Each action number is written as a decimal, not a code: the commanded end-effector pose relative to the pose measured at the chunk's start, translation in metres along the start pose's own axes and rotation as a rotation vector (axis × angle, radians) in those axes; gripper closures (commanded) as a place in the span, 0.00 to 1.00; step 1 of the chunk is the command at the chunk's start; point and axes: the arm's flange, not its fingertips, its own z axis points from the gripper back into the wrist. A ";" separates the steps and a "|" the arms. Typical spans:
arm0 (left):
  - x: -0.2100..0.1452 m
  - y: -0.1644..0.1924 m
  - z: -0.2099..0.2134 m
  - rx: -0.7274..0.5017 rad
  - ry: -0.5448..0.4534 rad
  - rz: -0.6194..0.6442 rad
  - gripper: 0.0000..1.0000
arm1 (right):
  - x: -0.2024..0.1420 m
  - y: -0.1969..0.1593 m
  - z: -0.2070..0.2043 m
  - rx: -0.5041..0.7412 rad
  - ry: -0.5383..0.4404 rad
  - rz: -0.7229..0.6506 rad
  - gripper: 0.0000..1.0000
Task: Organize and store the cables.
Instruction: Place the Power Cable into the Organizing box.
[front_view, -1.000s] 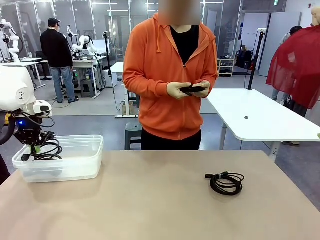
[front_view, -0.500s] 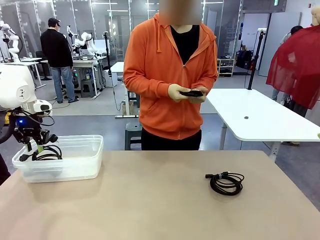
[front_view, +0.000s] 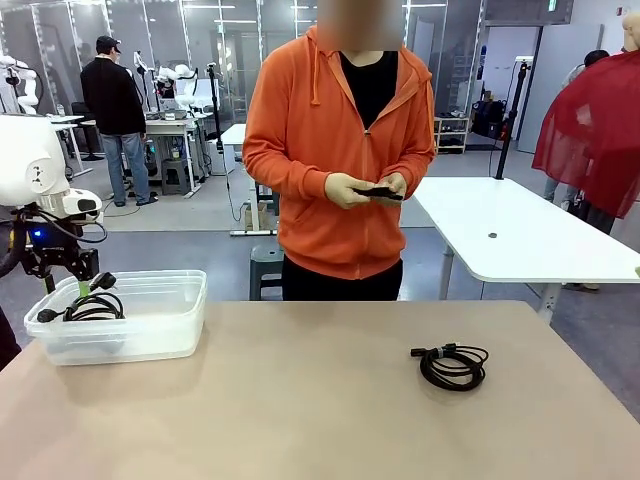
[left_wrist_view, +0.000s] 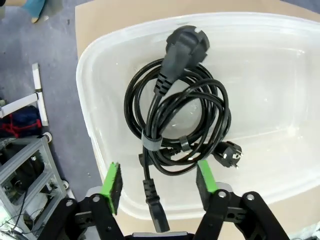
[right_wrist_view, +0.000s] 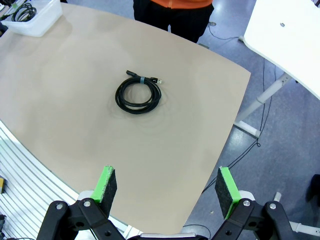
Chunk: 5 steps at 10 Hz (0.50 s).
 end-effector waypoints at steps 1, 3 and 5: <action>-0.017 -0.003 0.004 -0.011 -0.008 -0.022 0.00 | -0.001 -0.001 0.000 0.006 -0.004 0.003 0.00; -0.022 -0.002 0.009 -0.029 -0.024 0.001 0.00 | -0.001 -0.001 0.000 0.006 -0.004 0.003 0.00; -0.010 -0.003 0.007 -0.003 -0.004 -0.003 0.00 | -0.001 -0.001 0.000 0.006 -0.004 0.003 0.00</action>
